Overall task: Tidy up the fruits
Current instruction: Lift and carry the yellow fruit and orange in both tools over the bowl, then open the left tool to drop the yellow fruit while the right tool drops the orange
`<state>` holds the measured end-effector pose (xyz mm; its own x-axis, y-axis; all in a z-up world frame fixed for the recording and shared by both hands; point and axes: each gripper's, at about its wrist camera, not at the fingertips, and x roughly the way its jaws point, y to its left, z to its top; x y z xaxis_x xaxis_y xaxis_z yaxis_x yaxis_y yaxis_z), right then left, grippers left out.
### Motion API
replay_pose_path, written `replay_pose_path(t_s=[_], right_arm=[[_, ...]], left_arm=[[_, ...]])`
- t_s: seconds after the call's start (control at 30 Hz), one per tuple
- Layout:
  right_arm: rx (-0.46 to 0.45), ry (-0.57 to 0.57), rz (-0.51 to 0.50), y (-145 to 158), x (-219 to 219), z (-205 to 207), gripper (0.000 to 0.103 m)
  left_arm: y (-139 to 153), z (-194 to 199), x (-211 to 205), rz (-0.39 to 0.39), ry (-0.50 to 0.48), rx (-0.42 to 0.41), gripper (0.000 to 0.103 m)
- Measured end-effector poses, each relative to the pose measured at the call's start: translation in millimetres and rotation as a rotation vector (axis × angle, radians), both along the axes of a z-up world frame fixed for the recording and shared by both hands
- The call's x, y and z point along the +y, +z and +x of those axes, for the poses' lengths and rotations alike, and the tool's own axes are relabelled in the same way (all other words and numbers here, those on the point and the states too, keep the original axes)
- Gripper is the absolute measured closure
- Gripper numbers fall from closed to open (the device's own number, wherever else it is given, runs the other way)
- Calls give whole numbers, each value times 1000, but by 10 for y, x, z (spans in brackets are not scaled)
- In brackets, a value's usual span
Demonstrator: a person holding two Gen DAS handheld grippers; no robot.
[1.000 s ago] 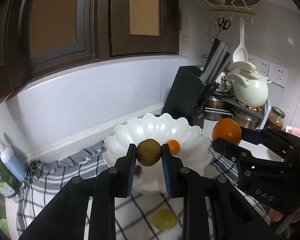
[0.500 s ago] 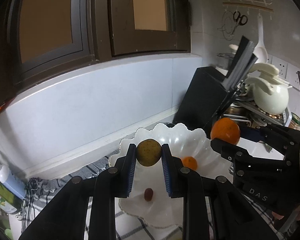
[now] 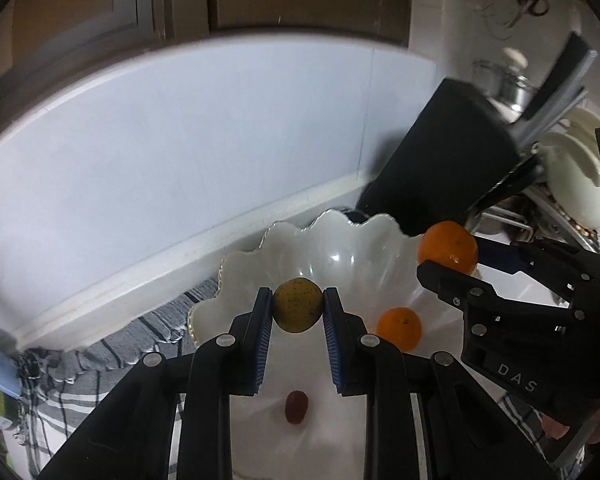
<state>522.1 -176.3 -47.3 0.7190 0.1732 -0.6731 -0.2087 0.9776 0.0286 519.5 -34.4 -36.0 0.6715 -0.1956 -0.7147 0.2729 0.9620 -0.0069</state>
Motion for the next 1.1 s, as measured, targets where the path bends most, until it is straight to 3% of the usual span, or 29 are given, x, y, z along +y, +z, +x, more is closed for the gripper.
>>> replay_pose_path(t_s=[0.57,0.77,0.9,1.1], right_arm=[[178,-15,4,-506,-49,566,59],[197,-20,15,-556,-64,641,58],[193,-31,6,-547,-61,615,50],[156,-44,2,-423,-74,499,49]], left_arm=[[-420,508,-156,39,-12,160,77],[-460,550,-173,36,-19,186,75],[-448,551,-169,47,-7,177,60],[-376,491,-92,31,24,170,60]])
